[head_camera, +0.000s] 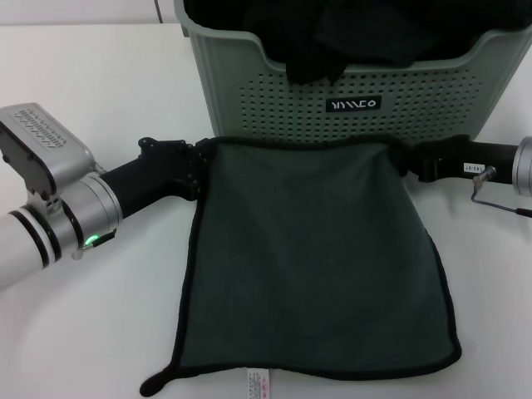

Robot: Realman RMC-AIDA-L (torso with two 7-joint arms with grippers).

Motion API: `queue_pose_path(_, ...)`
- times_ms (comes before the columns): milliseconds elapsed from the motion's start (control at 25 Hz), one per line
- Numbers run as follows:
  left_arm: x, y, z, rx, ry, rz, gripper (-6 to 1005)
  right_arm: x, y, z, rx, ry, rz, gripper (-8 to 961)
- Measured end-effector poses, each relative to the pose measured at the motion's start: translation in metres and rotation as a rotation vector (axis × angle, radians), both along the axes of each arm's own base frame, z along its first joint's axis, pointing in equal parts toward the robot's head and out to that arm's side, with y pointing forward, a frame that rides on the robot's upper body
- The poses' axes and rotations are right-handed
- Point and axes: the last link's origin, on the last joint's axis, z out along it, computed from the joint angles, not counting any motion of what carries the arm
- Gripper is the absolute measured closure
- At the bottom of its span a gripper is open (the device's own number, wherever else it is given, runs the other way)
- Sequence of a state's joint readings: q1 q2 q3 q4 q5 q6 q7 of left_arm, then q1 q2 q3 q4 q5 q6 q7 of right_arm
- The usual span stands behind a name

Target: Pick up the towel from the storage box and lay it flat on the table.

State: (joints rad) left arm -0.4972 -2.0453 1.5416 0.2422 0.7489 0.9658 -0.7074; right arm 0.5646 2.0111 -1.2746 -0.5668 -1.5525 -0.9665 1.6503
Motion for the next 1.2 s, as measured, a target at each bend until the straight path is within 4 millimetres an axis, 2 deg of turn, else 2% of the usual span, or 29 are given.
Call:
queue_pose_path(240, 0.004, -0.002, -0.007, 0.012, 0.034, -0.041, 982, 0.0, -0.001, 0.001, 0.004, 0.001, 0.002, 902)
queue_pose_path(520, 0.003, -0.001, -0.008, -0.001, 0.027, -0.013, 962, 0.001, -0.005, -0.001, -0.021, 0.012, -0.001, 901)
queue_pose_path(640, 0.001, -0.002, -0.008, -0.005, 0.008, 0.01, 933, 0.003, -0.01, 0.0, -0.037, 0.024, 0.002, 796)
queue_pose_path(880, -0.001, -0.008, -0.009, -0.016, -0.011, 0.019, 711, 0.012, -0.02, 0.012, -0.026, 0.04, -0.016, 612)
queue_pose_path(1040, 0.003, -0.014, -0.009, -0.026, -0.051, -0.007, 614, 0.017, -0.03, 0.024, -0.014, 0.051, -0.024, 498)
queue_pose_path(1200, 0.003, -0.028, 0.002, -0.041, -0.145, -0.038, 517, 0.023, -0.047, 0.039, -0.012, 0.063, -0.012, 340)
